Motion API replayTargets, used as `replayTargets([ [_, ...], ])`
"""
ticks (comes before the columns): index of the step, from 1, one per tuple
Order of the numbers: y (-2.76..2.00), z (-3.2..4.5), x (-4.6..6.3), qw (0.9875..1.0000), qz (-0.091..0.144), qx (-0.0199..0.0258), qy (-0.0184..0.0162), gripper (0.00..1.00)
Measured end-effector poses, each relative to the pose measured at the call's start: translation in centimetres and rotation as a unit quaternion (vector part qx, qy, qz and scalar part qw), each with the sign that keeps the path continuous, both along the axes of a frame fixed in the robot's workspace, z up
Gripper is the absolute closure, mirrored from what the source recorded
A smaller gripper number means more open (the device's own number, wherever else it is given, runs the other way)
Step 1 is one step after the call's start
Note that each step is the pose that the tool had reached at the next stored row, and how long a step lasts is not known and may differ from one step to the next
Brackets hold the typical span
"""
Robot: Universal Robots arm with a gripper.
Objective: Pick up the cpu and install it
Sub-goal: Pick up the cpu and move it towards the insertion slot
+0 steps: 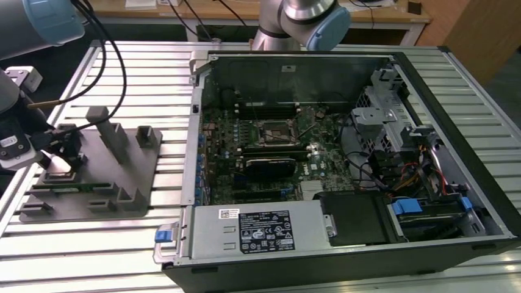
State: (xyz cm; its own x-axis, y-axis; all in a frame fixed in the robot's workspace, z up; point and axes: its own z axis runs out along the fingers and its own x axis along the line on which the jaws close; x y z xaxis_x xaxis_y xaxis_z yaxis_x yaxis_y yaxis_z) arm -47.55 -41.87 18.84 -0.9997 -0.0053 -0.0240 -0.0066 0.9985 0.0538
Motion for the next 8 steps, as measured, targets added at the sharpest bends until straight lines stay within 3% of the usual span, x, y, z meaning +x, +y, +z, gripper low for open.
replayTargets([
  [8, 0.0, 0.78, 0.0, 1.0, 0.0, 0.0, 0.0, 0.45],
])
